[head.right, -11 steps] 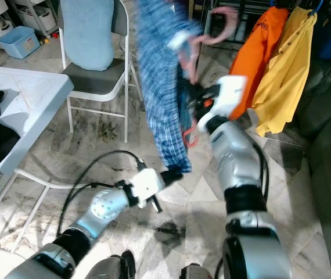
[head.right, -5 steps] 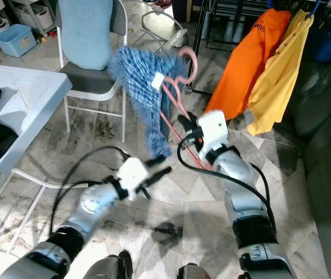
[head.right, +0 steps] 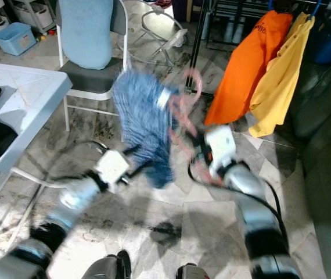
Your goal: Hang hanger
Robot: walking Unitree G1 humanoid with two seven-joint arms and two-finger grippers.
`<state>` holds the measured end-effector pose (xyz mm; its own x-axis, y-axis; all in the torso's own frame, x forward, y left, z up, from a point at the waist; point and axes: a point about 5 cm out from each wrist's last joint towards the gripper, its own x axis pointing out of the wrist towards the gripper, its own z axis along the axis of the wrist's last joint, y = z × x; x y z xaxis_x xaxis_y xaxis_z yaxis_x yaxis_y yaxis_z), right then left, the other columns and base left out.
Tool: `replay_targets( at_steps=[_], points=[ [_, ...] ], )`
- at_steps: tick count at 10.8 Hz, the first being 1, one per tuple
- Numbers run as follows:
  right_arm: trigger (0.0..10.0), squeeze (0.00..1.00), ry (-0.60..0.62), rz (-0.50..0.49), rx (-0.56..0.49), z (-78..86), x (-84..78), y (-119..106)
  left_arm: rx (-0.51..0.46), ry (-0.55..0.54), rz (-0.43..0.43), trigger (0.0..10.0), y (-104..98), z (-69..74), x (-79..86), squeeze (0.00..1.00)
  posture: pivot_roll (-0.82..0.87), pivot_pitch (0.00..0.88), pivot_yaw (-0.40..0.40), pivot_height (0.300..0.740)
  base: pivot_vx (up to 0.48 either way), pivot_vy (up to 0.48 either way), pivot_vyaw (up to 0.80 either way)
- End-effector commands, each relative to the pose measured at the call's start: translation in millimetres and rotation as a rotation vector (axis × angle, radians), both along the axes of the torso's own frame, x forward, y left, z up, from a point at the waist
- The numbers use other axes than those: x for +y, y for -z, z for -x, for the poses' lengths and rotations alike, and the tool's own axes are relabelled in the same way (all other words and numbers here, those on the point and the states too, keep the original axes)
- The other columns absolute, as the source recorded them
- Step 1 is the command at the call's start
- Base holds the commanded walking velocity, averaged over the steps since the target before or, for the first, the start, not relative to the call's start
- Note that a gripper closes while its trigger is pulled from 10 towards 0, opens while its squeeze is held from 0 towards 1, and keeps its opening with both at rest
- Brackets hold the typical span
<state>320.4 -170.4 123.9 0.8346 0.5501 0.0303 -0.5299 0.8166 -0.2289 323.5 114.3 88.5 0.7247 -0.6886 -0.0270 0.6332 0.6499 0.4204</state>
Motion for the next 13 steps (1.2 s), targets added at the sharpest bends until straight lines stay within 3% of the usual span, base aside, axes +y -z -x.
replay_targets(
  at_steps=[1,3,6,10,11,12,13],
  points=[
    [10.0,0.00,-0.031,-0.017,-0.035,1.6,-0.3,-10,0.009,-0.020,-0.018,10.0,2,-1.4,4.7,1.00,-0.04,0.150,-0.021,0.740,0.000,0.000,0.00],
    [10.0,0.00,-0.095,-0.003,0.001,11.5,-5.7,-2,-0.082,-0.051,-0.048,10.0,-19,-12.9,20.8,1.00,-0.04,0.146,-0.019,0.740,0.000,0.000,0.00],
    [10.0,0.00,-0.183,0.068,0.049,24.7,-12.3,7,-0.252,-0.001,-0.143,10.0,-52,-22.8,25.9,1.00,-0.05,0.140,-0.014,0.740,0.000,0.000,0.00],
    [10.0,0.00,-0.295,0.147,0.091,36.4,-20.0,7,-0.264,0.043,-0.260,10.0,-55,-26.4,32.9,1.00,-0.07,0.147,-0.002,0.740,0.000,0.000,0.00],
    [10.0,0.00,-0.342,0.214,0.090,37.7,-27.4,0,-0.232,0.133,-0.367,10.0,-45,-21.6,33.7,0.90,-0.07,0.150,-0.003,0.740,0.000,0.000,0.00],
    [10.0,0.00,-0.342,0.232,0.082,36.1,-30.0,-3,-0.219,0.162,-0.381,10.0,-45,-21.0,34.3,0.55,-0.08,0.154,-0.003,0.740,0.000,0.000,0.00],
    [10.0,0.00,-0.348,0.243,0.079,35.7,-30.7,-4,-0.211,0.182,-0.400,10.0,-47,-21.4,35.8,0.00,-0.08,0.154,-0.003,0.740,0.000,0.000,0.00]
  ],
)
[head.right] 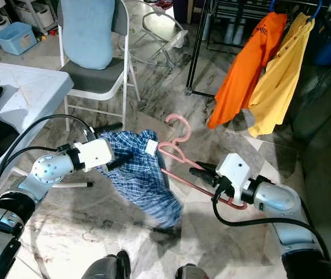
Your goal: Hang hanger
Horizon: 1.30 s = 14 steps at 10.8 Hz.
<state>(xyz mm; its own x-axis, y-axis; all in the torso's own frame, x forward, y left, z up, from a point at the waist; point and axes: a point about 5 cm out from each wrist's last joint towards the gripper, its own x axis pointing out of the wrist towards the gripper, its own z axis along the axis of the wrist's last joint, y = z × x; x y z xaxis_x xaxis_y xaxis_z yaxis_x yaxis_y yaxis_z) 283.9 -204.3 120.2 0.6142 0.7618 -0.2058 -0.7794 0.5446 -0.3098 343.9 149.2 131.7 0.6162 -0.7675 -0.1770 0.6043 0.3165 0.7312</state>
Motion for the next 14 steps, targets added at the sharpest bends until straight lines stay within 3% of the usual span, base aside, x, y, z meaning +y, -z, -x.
replay_targets(
  at_steps=[1,5,6,7,10,12,14],
  points=[
    [10.0,0.00,-0.056,0.015,-0.036,-0.5,3.8,-10,-0.001,0.026,-0.055,10.0,-6,-3.1,2.5,0.00,-0.08,0.152,0.001,0.740,0.000,0.000,0.00],
    [10.0,0.00,-0.146,0.055,-0.041,3.4,11.1,-12,0.052,0.074,-0.127,10.0,-14,-11.4,-2.7,0.00,-0.09,0.143,0.021,0.740,0.000,0.000,0.00],
    [10.0,0.00,-0.148,0.056,-0.046,3.4,11.9,-12,0.096,0.109,-0.162,4.5,-11,-10.0,-3.8,0.00,-0.08,0.144,0.023,0.740,0.000,0.000,0.00],
    [10.0,0.00,-0.151,0.061,-0.053,3.4,12.4,-12,0.123,0.129,-0.175,0.0,-12,-10.3,-5.0,0.00,-0.08,0.146,0.025,0.740,0.000,0.000,0.00],
    [10.0,0.00,-0.121,0.126,-0.158,-3.1,13.6,-15,0.160,0.116,-0.116,0.0,-25,-18.4,-7.3,0.00,-0.08,0.162,0.030,0.740,0.000,0.000,0.00],
    [10.0,0.00,-0.043,0.159,-0.320,-18.9,13.2,-31,0.180,0.114,-0.112,0.0,-21,-17.3,-7.5,0.00,-0.08,0.169,0.034,0.740,0.000,0.000,0.00],
    [10.0,0.00,-0.033,0.176,-0.364,-22.6,13.4,-36,0.202,0.126,-0.125,0.0,-18,-15.6,-7.2,0.00,-0.08,0.174,0.035,0.740,0.000,0.000,0.00]
  ],
)
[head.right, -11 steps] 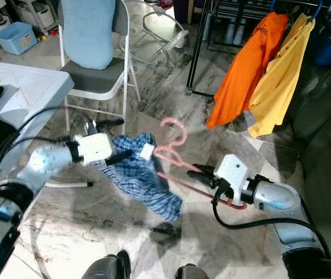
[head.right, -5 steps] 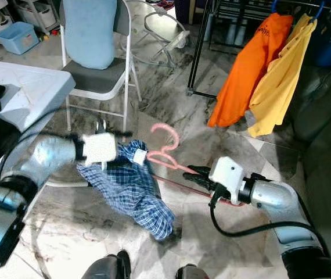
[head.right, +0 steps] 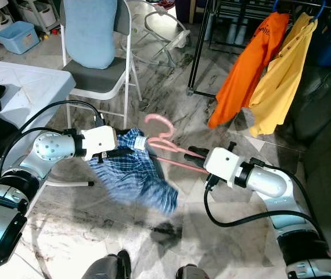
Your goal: Hang hanger
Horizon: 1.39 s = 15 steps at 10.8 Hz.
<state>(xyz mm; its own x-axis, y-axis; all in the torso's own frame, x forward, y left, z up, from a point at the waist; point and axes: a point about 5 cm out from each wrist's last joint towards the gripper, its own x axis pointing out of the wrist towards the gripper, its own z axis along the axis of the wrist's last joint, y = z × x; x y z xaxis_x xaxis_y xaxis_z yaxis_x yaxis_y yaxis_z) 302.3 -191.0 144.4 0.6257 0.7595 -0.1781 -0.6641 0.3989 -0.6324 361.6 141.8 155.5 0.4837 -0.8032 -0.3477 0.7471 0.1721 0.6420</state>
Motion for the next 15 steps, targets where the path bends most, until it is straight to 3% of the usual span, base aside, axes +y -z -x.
replay_targets(
  at_steps=[1,3,8,9,14,15],
  points=[
    [10.0,0.00,0.009,-0.032,-0.068,-4.6,0.8,-11,0.040,0.010,-0.027,0.0,5,1.4,0.3,0.00,-0.08,0.176,0.036,0.740,0.000,0.000,0.00],
    [10.0,0.00,-0.007,-0.019,-0.083,-3.3,3.7,-8,0.051,0.013,-0.028,0.0,5,0.6,-1.1,0.00,-0.08,0.177,0.040,0.740,0.000,0.000,0.00],
    [10.0,0.00,0.020,-0.041,-0.155,-7.1,2.8,-14,0.168,0.046,-0.091,0.0,25,8.2,-5.9,0.00,-0.10,0.178,0.050,0.740,0.000,0.000,0.00],
    [10.0,0.00,0.024,-0.041,-0.156,-6.9,1.7,-13,0.139,0.026,-0.070,10.0,23,5.8,-8.6,1.00,-0.10,0.177,0.052,0.740,0.000,0.000,0.00],
    [10.0,0.00,0.012,-0.040,-0.166,-9.1,6.0,-12,0.138,-0.002,-0.112,10.0,23,3.0,-5.8,1.00,-0.09,0.178,0.048,0.740,0.000,0.000,0.00],
    [10.0,0.00,0.008,-0.041,-0.167,-10.2,7.6,-12,0.173,0.003,-0.149,10.0,26,4.1,-3.7,0.00,-0.09,0.177,0.047,0.740,0.000,0.000,0.00]
  ],
)
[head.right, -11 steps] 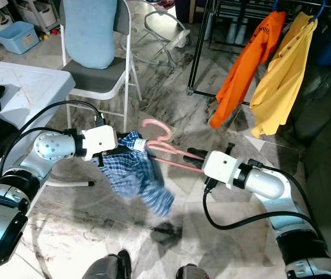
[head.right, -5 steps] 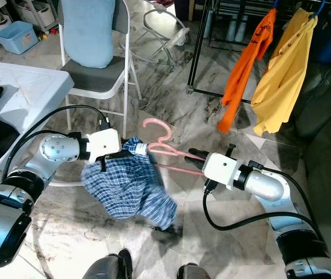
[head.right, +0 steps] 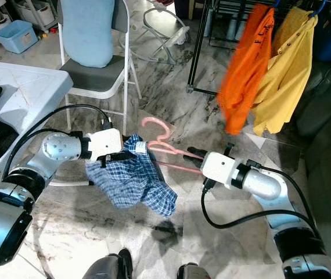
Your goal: Hang hanger
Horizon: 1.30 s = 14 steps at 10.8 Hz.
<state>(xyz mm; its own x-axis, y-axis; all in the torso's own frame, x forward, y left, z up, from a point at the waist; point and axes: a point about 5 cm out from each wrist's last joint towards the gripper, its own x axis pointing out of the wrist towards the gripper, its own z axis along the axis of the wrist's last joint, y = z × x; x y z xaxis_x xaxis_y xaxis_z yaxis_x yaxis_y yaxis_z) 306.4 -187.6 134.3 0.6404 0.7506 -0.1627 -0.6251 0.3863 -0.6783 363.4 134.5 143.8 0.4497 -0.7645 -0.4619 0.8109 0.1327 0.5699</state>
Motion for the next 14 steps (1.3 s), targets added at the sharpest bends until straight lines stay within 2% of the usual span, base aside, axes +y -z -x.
replay_targets(
  at_steps=[1,2,3,5,8,14],
  points=[
    [10.0,0.00,-0.006,-0.069,-0.110,-6.9,5.1,-22,0.121,0.013,-0.093,10.0,26,9.9,3.5,0.00,-0.08,0.174,0.046,0.740,0.000,0.000,0.00],
    [10.0,0.00,-0.008,-0.069,-0.109,-7.2,6.0,-21,0.139,0.015,-0.103,10.0,31,12.0,2.6,0.00,-0.08,0.173,0.046,0.740,0.000,0.000,0.00],
    [10.0,0.00,-0.013,-0.070,-0.111,-6.2,6.7,-21,0.169,-0.005,-0.078,0.0,32,11.3,-1.5,0.00,-0.10,0.170,0.042,0.740,0.000,0.000,0.00],
    [10.0,0.00,-0.018,-0.062,-0.111,-5.0,3.3,-23,0.164,-0.012,-0.064,0.0,27,7.6,-5.3,0.00,-0.11,0.175,0.030,0.740,0.000,0.000,0.00],
    [10.0,0.00,-0.022,-0.057,-0.121,-9.4,5.0,-27,0.220,-0.019,-0.038,0.0,31,10.0,-4.9,0.00,-0.11,0.169,0.027,0.740,0.000,0.000,0.00],
    [10.0,0.00,-0.030,-0.062,-0.118,-13.7,12.7,-24,0.287,-0.059,0.048,0.0,27,9.2,7.3,0.00,-0.09,0.153,0.040,0.740,0.000,0.000,0.00]
  ],
)
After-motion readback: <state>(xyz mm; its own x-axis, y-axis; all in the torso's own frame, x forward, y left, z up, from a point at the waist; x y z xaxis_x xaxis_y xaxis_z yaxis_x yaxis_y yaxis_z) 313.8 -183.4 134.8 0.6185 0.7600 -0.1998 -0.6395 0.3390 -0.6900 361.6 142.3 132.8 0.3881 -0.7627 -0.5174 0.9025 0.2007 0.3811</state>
